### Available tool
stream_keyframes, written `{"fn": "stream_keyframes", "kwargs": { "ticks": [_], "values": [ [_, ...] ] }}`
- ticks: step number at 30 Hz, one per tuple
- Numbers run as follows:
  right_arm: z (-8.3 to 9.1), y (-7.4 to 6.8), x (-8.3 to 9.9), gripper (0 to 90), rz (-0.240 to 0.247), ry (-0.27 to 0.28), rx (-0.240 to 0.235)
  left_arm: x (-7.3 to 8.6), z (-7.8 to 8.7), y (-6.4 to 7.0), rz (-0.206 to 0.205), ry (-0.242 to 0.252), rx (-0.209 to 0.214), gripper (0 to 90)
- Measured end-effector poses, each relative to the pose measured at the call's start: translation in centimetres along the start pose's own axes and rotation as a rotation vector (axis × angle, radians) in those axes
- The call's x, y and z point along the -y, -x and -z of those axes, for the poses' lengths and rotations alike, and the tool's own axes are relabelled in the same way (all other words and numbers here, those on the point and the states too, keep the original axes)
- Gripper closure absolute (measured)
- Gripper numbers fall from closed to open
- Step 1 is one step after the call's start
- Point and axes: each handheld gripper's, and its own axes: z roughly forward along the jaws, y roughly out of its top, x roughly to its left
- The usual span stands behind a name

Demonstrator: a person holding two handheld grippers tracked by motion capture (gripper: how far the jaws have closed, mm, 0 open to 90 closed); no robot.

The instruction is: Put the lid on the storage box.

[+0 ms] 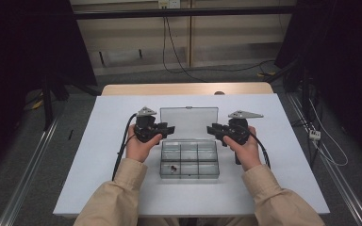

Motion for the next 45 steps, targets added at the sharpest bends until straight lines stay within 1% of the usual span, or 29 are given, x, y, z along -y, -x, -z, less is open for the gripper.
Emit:
{"fn": "stream_keyframes", "kwargs": {
  "ticks": [2, 3, 6, 9, 12, 15, 16, 20, 24, 26, 27, 29, 31, 33, 35, 37, 39, 42, 44, 45],
  "values": [
    [0.2, -0.1, 0.1, 67.0, 0.006, 0.005, -0.008, 0.2, 0.2, 0.1, 0.004, 0.013, 0.004, 57.7],
    [0.3, -0.1, 0.2, 67.0, 0.015, 0.010, -0.010, 0.2, 0.3, 0.2, 0.001, 0.012, 0.007, 57.5],
    [0.6, -0.2, 0.4, 66.5, 0.019, 0.020, -0.023, 0.4, 0.6, 0.4, -0.016, 0.015, 0.009, 57.0],
    [0.9, -0.5, 0.6, 65.5, 0.033, 0.023, -0.019, 0.4, 0.8, 0.6, -0.028, 0.013, 0.016, 56.7],
    [1.2, -0.7, 0.7, 63.6, 0.033, 0.035, -0.021, 0.6, 1.1, 0.8, -0.041, 0.013, 0.022, 56.5],
    [1.5, -0.8, 1.0, 60.0, 0.044, 0.045, -0.021, 0.7, 1.3, 1.1, -0.053, 0.008, 0.018, 55.9],
    [1.6, -0.9, 1.1, 58.4, 0.043, 0.050, -0.017, 0.8, 1.3, 1.1, -0.056, 0.008, 0.019, 55.8],
    [2.5, -0.7, 1.6, 56.9, 0.029, 0.075, -0.016, 1.0, 1.5, 1.3, -0.060, 0.007, 0.019, 55.1],
    [3.3, -0.6, 2.1, 56.0, 0.031, 0.058, -0.023, 1.1, 1.7, 1.4, -0.063, 0.008, 0.022, 55.0],
    [3.8, -0.4, 2.4, 58.3, 0.042, 0.044, -0.022, 1.2, 1.9, 1.3, -0.061, 0.013, 0.022, 55.3],
    [4.1, -0.3, 2.6, 61.2, 0.041, 0.044, -0.021, 1.2, 2.0, 1.4, -0.055, 0.015, 0.021, 55.6],
    [4.6, -0.2, 2.9, 66.2, 0.027, 0.041, -0.046, 1.2, 2.1, 1.3, -0.063, 0.012, 0.019, 55.7],
    [5.0, -0.3, 3.1, 75.4, 0.043, 0.020, -0.063, 1.3, 2.1, 1.4, -0.061, 0.012, 0.019, 55.6],
    [5.1, -0.5, 3.1, 84.9, 0.050, 0.019, -0.097, 1.3, 2.2, 1.5, -0.062, 0.017, 0.018, 55.6],
    [5.1, -0.9, 2.9, 90.0, 0.054, 0.024, -0.136, 1.4, 2.3, 1.6, -0.071, 0.007, 0.013, 55.5],
    [4.9, -1.4, 2.7, 90.0, 0.064, 0.016, -0.162, 1.4, 2.3, 1.6, -0.073, 0.010, 0.012, 55.3],
    [4.7, -1.9, 2.6, 90.0, 0.075, 0.010, -0.169, 1.5, 2.5, 1.7, -0.074, 0.003, 0.006, 55.2],
    [4.3, -2.2, 2.4, 90.0, 0.075, 0.004, -0.175, 1.7, 2.6, 1.9, -0.074, 0.004, 0.008, 54.2],
    [4.1, -2.4, 2.2, 90.0, 0.073, 0.010, -0.182, 1.8, 2.8, 2.0, -0.081, -0.005, 0.003, 53.6],
    [4.1, -2.5, 2.1, 90.0, 0.074, 0.011, -0.184, 1.9, 2.8, 2.0, -0.085, 0.000, 0.006, 53.6]
  ]
}}
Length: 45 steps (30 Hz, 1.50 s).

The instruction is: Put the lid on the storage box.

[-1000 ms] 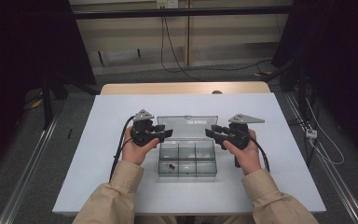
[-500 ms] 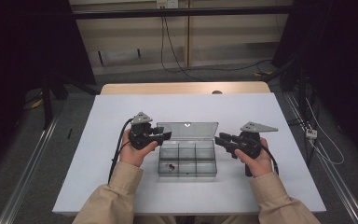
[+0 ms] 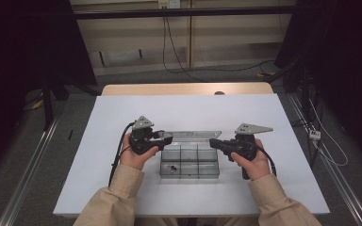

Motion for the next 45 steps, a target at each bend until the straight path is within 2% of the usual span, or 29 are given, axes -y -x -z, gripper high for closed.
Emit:
{"fn": "stream_keyframes", "kwargs": {
  "ticks": [6, 7, 11, 15, 20, 25, 27, 29, 31, 34, 40, 45],
  "values": [
    [0.1, -0.1, -0.4, 90.0, 0.007, 0.013, 0.001, 0.3, 0.4, 0.1, -0.007, -0.003, -0.007, 52.8],
    [0.1, -0.2, -0.4, 90.0, 0.008, 0.013, 0.001, 0.4, 0.4, 0.1, 0.007, -0.003, -0.004, 52.8],
    [0.3, -0.2, -0.4, 90.0, 0.014, 0.006, -0.001, 0.5, 0.6, 0.0, -0.001, -0.006, -0.005, 53.9],
    [0.5, -0.2, -0.2, 90.0, 0.008, 0.006, -0.006, 0.6, 0.7, 0.1, 0.016, -0.005, 0.002, 53.8],
    [0.8, 0.0, -0.2, 90.0, -0.003, 0.019, -0.004, 0.9, 1.0, -0.1, 0.017, -0.033, -0.013, 52.6],
    [0.7, 0.0, -0.2, 90.0, -0.003, 0.017, 0.004, 1.2, 1.7, -0.4, 0.030, -0.047, -0.028, 52.3],
    [0.6, 0.0, -0.2, 90.0, 0.003, 0.014, 0.008, 1.2, 2.1, -0.4, 0.047, -0.036, -0.022, 53.2],
    [0.6, 0.0, -0.2, 90.0, 0.004, 0.015, 0.008, 1.2, 2.5, -0.5, 0.047, -0.035, -0.023, 53.7],
    [0.7, 0.0, -0.2, 90.0, 0.002, 0.018, 0.006, 1.2, 2.9, -0.4, 0.049, -0.032, -0.017, 55.4],
    [0.7, -0.1, -0.2, 90.0, 0.003, 0.016, 0.004, 1.3, 3.0, -0.2, 0.046, -0.055, 0.001, 59.4],
    [0.9, -0.1, 0.0, 90.0, 0.005, 0.016, 0.008, 1.5, 3.2, 0.0, 0.081, -0.069, 0.024, 67.4],
    [1.5, 0.0, 0.3, 90.0, 0.003, 0.017, 0.016, 1.4, 3.2, 0.2, 0.087, -0.089, 0.052, 76.1]
  ]
}}
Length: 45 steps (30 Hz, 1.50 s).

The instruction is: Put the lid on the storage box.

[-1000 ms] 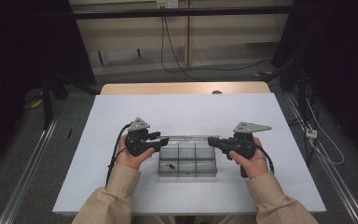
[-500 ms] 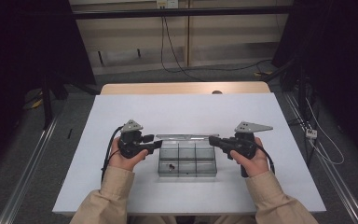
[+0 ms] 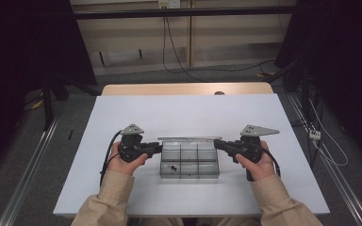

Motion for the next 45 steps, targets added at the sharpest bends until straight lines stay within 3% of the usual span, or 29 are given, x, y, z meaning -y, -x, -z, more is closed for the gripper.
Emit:
{"fn": "stream_keyframes", "kwargs": {
  "ticks": [8, 18, 31, 45],
  "values": [
    [0.6, 0.0, 0.5, 90.0, -0.007, -0.002, 0.010, 0.0, -0.3, 0.5, 0.005, -0.012, 0.046, 82.8],
    [1.2, -0.8, 1.0, 90.0, 0.000, -0.009, 0.003, 0.6, -0.3, 0.6, -0.003, 0.016, 0.094, 85.4],
    [1.3, -1.4, 1.8, 90.0, 0.005, -0.024, -0.011, 1.5, 0.7, 0.9, -0.022, 0.053, 0.100, 86.5],
    [1.6, -1.7, 2.6, 90.0, 0.009, -0.050, -0.019, 2.5, 0.7, 1.1, -0.034, 0.027, 0.097, 86.5]
  ]
}}
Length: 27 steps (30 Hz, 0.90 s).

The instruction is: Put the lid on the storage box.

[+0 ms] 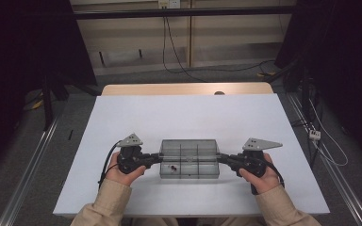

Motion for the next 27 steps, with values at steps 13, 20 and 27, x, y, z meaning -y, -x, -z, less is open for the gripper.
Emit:
{"fn": "stream_keyframes", "kwargs": {
  "ticks": [13, 20, 27],
  "values": [
    [0.2, -0.2, 0.8, 90.0, -0.007, -0.017, -0.004, 0.7, -0.1, 0.1, -0.011, -0.033, 0.005, 87.5],
    [0.4, -0.3, 1.3, 90.0, -0.007, -0.026, 0.001, 0.9, 0.2, 0.2, -0.027, -0.043, -0.005, 90.0],
    [0.8, -0.3, 1.5, 90.0, -0.002, -0.033, 0.009, 1.2, 0.1, 0.4, -0.047, -0.059, -0.006, 90.0]
  ]
}}
